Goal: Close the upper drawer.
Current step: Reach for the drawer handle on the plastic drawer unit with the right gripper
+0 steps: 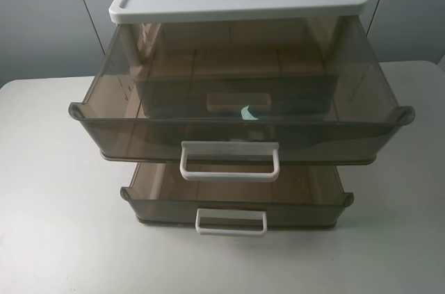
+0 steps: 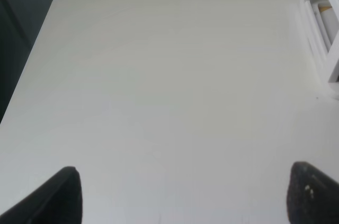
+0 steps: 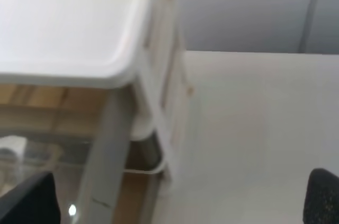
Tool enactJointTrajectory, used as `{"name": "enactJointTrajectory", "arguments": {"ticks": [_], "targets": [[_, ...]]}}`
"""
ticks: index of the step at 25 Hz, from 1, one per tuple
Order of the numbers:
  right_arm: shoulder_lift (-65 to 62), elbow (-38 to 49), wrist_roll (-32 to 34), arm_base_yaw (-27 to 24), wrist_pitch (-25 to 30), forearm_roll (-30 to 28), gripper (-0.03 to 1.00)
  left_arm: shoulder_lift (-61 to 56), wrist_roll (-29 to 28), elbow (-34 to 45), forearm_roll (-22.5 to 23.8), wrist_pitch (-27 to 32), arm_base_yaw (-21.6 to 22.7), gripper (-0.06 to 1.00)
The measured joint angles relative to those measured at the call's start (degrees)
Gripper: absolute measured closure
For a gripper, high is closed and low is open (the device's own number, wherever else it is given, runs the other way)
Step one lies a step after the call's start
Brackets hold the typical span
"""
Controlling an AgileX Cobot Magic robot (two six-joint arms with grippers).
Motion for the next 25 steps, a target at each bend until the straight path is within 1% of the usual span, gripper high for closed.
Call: {"name": "enactJointTrajectory", "arguments": {"ticks": [2, 5, 7, 9, 12, 17, 21, 25], "targets": [[4.9, -2.7, -4.4, 2.1, -0.1, 2.4, 0.27, 0.0, 0.0, 0.0, 0.0, 0.0, 0.0, 0.2], [10.7, -7.1, -9.4, 8.6, -0.2, 2.9, 0.27, 0.0, 0.0, 0.0, 0.0, 0.0, 0.0, 0.2], [13.8, -10.2, -11.7, 13.5, 0.0, 2.2, 0.27, 0.0, 0.0, 0.0, 0.0, 0.0, 0.0, 0.2], [17.1, -12.6, -12.8, 19.4, 0.6, 0.2, 0.27, 0.0, 0.0, 0.0, 0.0, 0.0, 0.0, 0.2], [21.8, -15.6, -13.9, 28.4, 2.9, -3.5, 0.27, 0.0, 0.0, 0.0, 0.0, 0.0, 0.0, 0.2], [28.8, -17.4, -15.3, 41.9, 7.1, -6.6, 0.27, 0.0, 0.0, 0.0, 0.0, 0.0, 0.0, 0.2], [31.8, -17.4, -17.4, 50.6, 8.6, -7.2, 0.27, 0.0, 0.0, 0.0, 0.0, 0.0, 0.0, 0.2], [32.1, -17.4, -18.2, 56.0, 8.8, -6.6, 0.27, 0.0, 0.0, 0.0, 0.0, 0.0, 0.0, 0.2]]}}
